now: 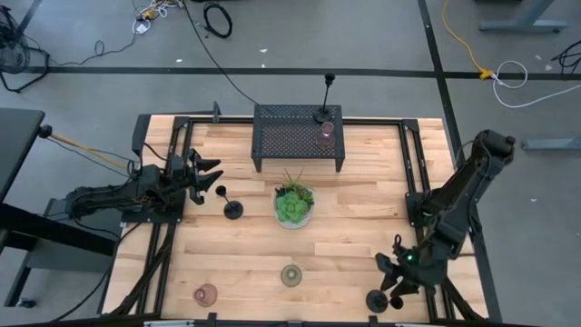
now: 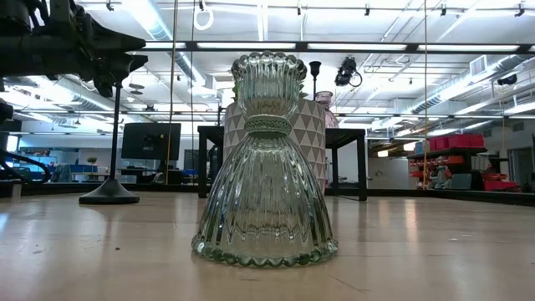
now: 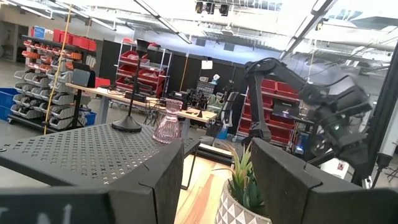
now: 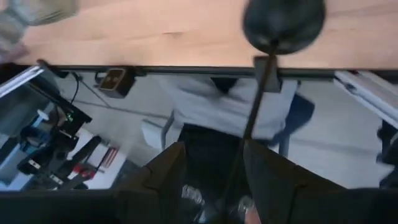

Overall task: Pick & Place candle stick holders
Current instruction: Put the bottom black candle holder on the shelf

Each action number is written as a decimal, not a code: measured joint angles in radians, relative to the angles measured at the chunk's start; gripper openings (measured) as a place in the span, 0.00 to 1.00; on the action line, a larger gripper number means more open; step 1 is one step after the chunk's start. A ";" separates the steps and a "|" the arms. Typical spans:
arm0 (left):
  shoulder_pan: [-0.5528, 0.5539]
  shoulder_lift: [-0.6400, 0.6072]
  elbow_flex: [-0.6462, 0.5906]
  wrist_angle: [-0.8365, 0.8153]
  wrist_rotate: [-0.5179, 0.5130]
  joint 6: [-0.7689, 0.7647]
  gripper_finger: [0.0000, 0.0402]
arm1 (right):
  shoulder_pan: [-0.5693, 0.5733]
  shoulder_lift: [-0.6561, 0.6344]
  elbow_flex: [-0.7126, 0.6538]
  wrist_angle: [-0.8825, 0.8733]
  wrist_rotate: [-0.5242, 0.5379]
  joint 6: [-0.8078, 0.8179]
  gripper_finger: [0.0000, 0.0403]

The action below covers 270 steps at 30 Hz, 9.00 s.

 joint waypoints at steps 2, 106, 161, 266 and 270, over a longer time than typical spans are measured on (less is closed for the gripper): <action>0.000 0.000 0.000 0.000 0.000 0.000 0.47 | -0.008 -0.027 -0.061 0.089 -0.023 0.018 0.41; 0.000 0.000 0.000 0.000 0.000 0.000 0.47 | -0.094 0.109 -0.171 0.688 -0.257 0.118 0.04; 0.000 0.000 0.000 0.000 0.000 0.000 0.47 | -0.980 0.069 0.003 1.027 -0.997 0.121 0.05; 0.000 0.002 0.008 0.172 0.074 -0.081 0.47 | -1.289 0.068 0.177 0.657 -1.136 0.028 0.10; -0.001 0.058 0.061 0.154 0.080 -0.084 0.47 | -1.288 0.068 0.177 0.657 -1.136 0.028 0.11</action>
